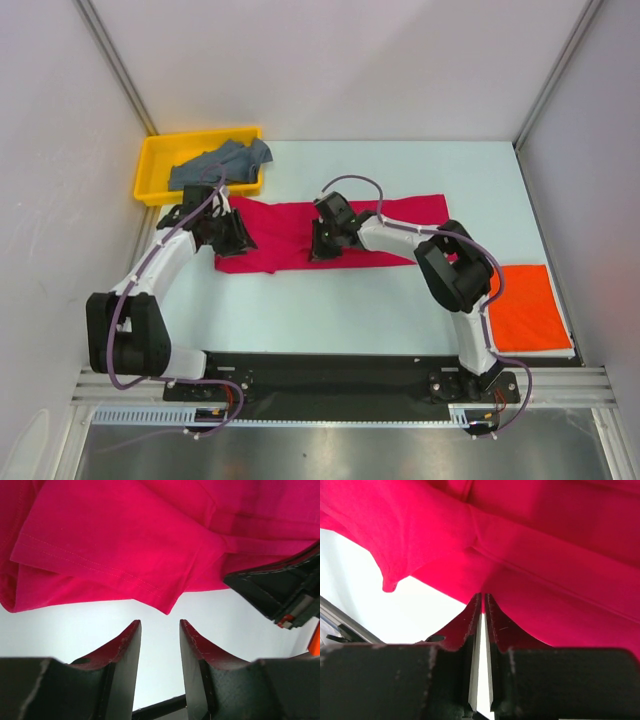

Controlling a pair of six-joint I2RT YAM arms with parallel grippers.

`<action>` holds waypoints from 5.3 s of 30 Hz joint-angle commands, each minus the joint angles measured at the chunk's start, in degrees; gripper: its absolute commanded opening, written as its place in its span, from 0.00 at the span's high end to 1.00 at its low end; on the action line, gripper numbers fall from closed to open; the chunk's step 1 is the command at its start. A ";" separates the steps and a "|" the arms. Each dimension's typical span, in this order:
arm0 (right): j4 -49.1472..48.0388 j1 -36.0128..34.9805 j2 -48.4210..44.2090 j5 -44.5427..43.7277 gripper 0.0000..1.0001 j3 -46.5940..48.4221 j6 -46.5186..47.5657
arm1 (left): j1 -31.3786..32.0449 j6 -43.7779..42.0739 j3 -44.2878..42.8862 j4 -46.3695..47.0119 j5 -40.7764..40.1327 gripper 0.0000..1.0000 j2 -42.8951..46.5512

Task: Fold and stack the t-shirts
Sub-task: Fold the tshirt

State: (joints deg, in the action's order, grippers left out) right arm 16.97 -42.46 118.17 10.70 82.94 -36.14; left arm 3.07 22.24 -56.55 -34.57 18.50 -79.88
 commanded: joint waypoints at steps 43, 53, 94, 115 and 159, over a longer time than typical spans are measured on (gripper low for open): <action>0.00 8.18 4.27 5.63 0.63 10.24 2.65 | -0.35 -1.15 2.24 1.61 -0.39 0.53 3.15; -16.18 5.72 1.89 24.10 0.43 -0.67 -9.21 | -4.65 0.70 1.71 3.63 1.71 0.53 -0.63; -10.30 1.24 6.28 28.68 0.44 5.12 -7.46 | -14.85 2.10 1.19 5.29 -1.10 0.61 -6.07; -9.94 -0.26 11.47 33.77 0.58 11.02 -8.77 | -14.94 2.46 -2.33 9.43 -0.57 0.64 -16.10; -7.83 0.88 13.85 30.62 1.00 15.77 -10.62 | -14.50 0.61 -4.26 7.59 2.33 1.00 -11.62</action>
State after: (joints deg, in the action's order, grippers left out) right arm 9.17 -42.46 134.80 42.41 96.47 -46.85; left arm -11.42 23.92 -57.76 -26.76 19.79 -95.53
